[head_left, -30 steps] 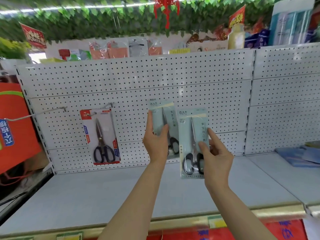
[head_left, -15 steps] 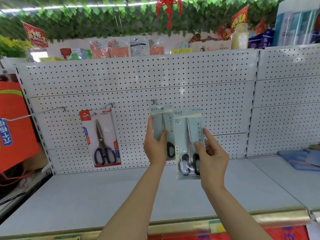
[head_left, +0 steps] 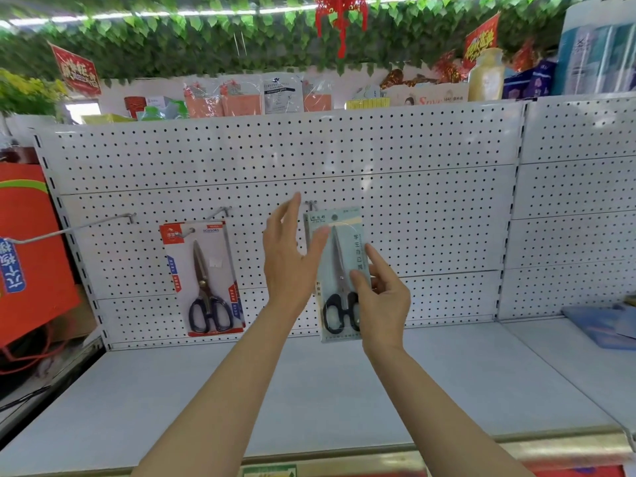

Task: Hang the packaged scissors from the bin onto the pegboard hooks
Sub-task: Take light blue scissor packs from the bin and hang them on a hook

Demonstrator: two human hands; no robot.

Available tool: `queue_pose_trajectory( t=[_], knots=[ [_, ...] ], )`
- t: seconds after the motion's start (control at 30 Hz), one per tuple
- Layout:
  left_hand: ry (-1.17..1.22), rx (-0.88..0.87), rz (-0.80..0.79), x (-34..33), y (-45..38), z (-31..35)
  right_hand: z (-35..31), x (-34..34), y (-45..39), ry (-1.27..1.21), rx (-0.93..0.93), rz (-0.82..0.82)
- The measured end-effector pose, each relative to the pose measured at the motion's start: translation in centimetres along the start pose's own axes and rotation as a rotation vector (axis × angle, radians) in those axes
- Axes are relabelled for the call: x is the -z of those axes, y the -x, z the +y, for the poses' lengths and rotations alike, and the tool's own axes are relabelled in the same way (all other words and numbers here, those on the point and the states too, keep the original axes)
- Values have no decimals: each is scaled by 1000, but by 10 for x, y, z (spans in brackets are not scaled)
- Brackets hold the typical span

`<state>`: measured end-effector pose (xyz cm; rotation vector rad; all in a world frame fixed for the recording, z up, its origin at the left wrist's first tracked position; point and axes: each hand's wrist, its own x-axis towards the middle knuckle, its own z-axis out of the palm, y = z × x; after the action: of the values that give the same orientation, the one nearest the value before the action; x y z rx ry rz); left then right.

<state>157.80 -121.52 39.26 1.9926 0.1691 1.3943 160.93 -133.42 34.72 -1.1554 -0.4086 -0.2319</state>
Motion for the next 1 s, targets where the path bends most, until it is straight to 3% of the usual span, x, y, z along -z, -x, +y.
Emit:
queue_pose_trajectory(
  t=[0.13, 0.37, 0.7, 1.0],
  knots=[
    [-184, -41, -124, 0, -5, -4, 10, -8, 1, -3, 0, 15],
    [-97, -1, -126, -2, -10, -7, 14, -15, -1, -18, 0, 31],
    [-185, 55, -204, -11, -18, -23, 35, -21, -15, 55, -14, 34],
    [-260, 50, -252, -4, -19, -27, 43, -10, -25, 322, 114, -51]
  ],
)
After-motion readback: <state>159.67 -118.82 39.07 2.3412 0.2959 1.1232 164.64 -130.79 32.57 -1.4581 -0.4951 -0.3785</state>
